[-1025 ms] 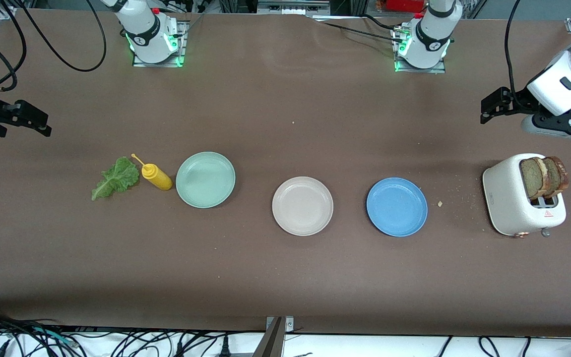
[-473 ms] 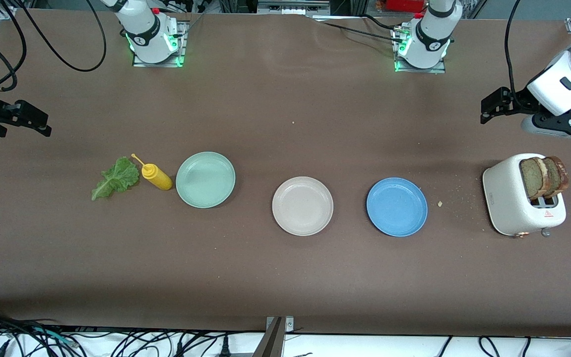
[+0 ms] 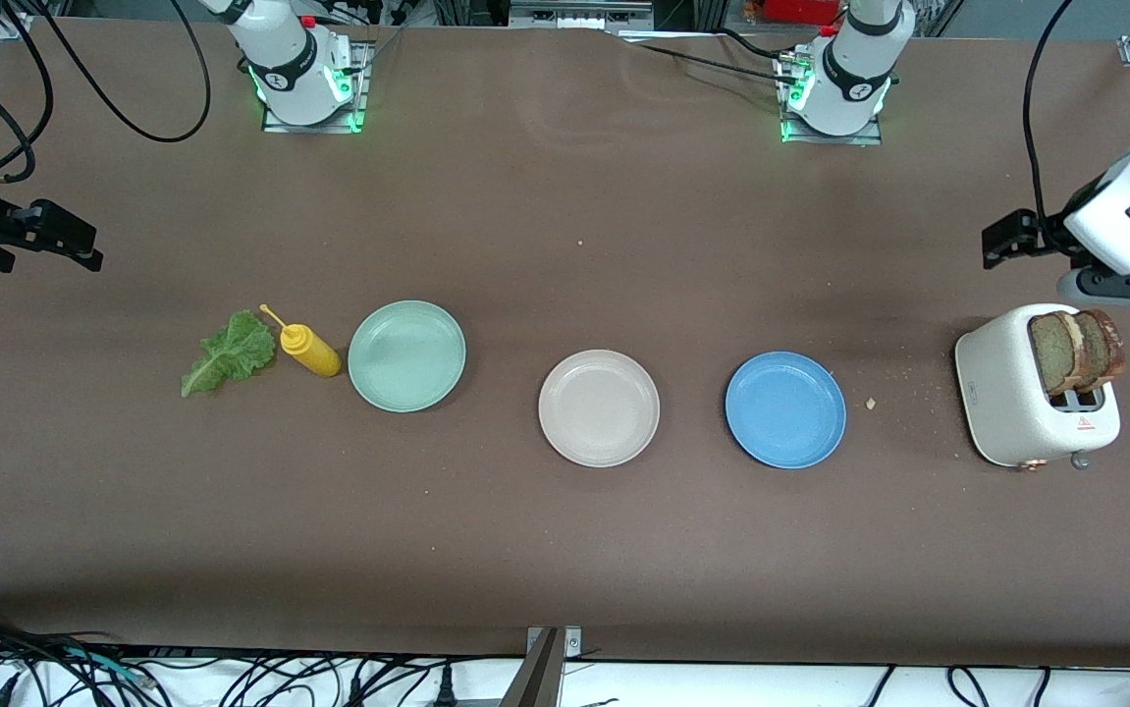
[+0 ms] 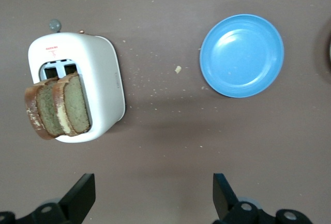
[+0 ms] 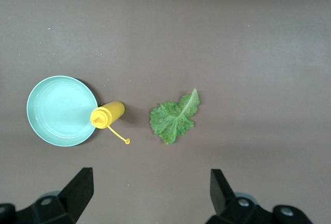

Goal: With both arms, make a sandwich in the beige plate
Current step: 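Reach the left gripper down to the toaster and grasp a bread slice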

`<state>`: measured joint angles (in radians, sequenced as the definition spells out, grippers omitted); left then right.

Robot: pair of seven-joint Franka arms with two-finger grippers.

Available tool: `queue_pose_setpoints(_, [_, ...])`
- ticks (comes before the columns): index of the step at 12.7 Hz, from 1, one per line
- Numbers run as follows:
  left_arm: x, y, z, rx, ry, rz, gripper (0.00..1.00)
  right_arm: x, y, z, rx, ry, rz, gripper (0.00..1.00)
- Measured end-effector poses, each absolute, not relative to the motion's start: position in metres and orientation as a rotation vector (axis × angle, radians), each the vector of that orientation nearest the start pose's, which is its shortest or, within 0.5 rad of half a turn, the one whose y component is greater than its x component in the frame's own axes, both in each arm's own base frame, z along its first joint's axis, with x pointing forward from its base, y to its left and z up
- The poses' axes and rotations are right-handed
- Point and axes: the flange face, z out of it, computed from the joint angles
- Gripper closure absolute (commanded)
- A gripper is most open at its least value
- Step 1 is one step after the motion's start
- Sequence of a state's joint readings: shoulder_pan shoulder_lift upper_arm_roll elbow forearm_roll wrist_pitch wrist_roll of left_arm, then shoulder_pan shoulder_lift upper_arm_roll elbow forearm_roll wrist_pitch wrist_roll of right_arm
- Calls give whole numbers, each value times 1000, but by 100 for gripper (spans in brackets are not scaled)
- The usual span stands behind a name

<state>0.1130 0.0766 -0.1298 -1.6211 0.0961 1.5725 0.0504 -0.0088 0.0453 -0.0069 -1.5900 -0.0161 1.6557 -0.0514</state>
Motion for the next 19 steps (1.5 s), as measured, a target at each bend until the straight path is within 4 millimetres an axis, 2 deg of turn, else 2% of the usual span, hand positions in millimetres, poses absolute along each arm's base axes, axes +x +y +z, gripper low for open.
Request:
queue_pose_setpoints(3, [585,38,534,-3056,51,209,0,575,-11,597,-3158,-58,-30,0])
queue_pose_setpoints(6, [594,58,498,-3037,32,213,0,576,-11,597,-3158,-58,-30,0])
queue_pose_setpoints(8, [594,73,468,-3029,13,202,0,576,-11,597,-3158,-58,-30,0])
queue_pose_setpoints(12, [591,95,433,-2991,11,135,0,576,-11,597,-3158,-58,-30,0])
queue_pose_setpoints(15, [587,112,414,-2996,-18,133,0,576,-11,597,-3158,-58,-30,0])
queue_pose_setpoints(19, [586,125,404,-3000,-17,117,0,576,-11,597,-3158,-58,-30,0])
